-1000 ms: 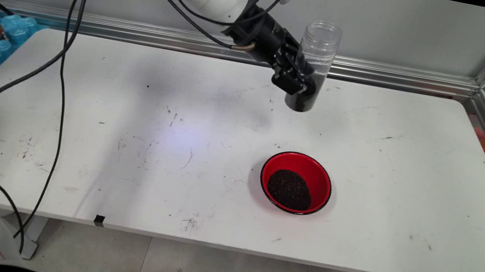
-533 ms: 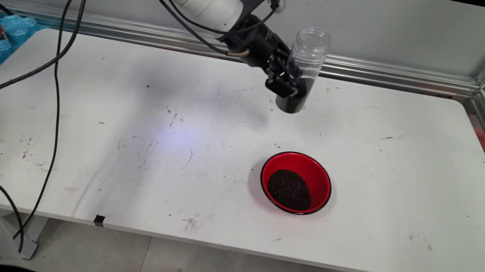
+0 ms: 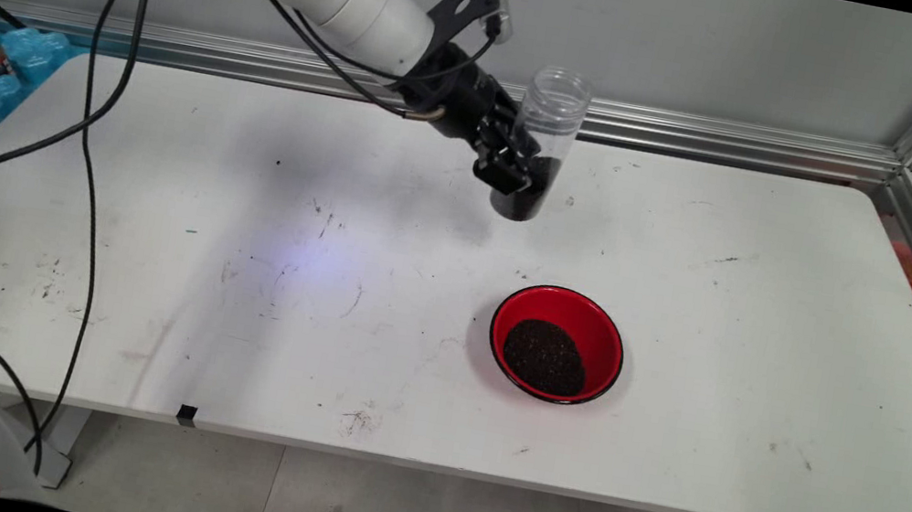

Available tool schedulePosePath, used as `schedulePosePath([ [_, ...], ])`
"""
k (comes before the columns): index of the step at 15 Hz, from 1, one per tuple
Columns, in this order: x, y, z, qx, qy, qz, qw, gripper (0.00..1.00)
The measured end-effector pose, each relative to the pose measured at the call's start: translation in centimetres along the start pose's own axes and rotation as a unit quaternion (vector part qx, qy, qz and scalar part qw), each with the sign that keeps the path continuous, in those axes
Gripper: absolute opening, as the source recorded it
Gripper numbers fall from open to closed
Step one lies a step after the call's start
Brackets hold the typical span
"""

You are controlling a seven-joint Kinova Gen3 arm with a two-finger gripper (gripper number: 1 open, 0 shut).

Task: Pour the black seasoning powder in the red bowl

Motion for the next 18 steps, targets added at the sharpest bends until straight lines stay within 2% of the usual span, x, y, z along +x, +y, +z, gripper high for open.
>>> schedulePosePath([
  [6,-1.3,0.1,-0.2,0.005,-0.016,0.0,0.9999,0.0],
  [18,-2.3,0.0,1.9,0.003,-0.021,0.001,0.9998,0.0],
])
